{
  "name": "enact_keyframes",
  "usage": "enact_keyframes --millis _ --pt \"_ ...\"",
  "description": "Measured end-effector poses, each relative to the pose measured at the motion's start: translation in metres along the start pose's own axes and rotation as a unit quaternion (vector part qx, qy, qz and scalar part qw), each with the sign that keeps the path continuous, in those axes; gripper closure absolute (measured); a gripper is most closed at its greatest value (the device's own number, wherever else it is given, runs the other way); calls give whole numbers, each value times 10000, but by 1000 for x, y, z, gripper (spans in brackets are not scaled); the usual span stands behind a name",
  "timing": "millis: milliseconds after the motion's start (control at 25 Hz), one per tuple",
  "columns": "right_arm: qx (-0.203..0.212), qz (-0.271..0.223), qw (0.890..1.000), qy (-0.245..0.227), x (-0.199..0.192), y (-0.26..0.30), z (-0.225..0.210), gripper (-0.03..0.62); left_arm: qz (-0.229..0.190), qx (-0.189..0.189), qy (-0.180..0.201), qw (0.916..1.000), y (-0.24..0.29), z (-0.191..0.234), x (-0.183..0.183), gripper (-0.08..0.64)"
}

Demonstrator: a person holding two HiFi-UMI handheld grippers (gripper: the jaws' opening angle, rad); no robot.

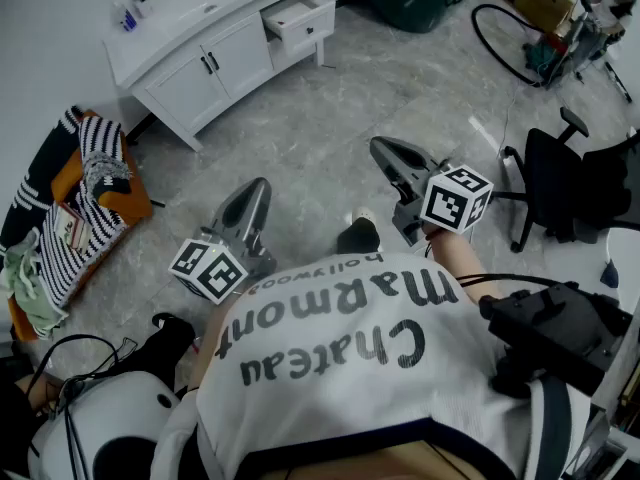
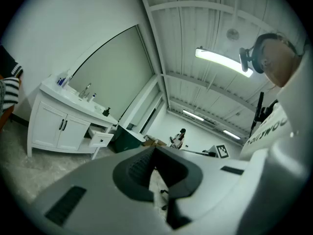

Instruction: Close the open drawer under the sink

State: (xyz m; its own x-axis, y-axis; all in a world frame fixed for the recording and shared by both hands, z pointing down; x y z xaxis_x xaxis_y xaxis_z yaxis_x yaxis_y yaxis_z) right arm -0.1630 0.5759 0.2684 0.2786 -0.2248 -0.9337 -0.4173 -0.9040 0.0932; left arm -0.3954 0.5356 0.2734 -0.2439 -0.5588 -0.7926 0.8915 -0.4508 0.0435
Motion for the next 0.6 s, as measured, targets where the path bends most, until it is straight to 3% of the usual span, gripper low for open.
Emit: enact_keyframes --millis 400,600 --pt "19 -147 9998 116 -3 -4 -2 580 -25 -3 -181 9998 -6 0 -8 551" --pt "409 -363 9967 593 -2 5 -6 580 -197 -70 -311 9993 0 6 -13 552"
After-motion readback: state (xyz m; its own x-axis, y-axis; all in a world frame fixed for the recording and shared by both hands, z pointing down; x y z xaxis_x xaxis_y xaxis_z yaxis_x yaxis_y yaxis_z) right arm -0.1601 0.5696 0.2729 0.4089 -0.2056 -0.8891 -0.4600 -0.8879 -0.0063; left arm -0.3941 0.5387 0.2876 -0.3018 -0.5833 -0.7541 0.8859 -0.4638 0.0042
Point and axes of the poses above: the fingertips, and each gripper's own axes: y forward along the fingers, z to its left, x out of its top, the point moved 3 cm from there along -y, backward along the fingers, and after that the axes turned 8 degrees about -y, right-handed, at the moved point
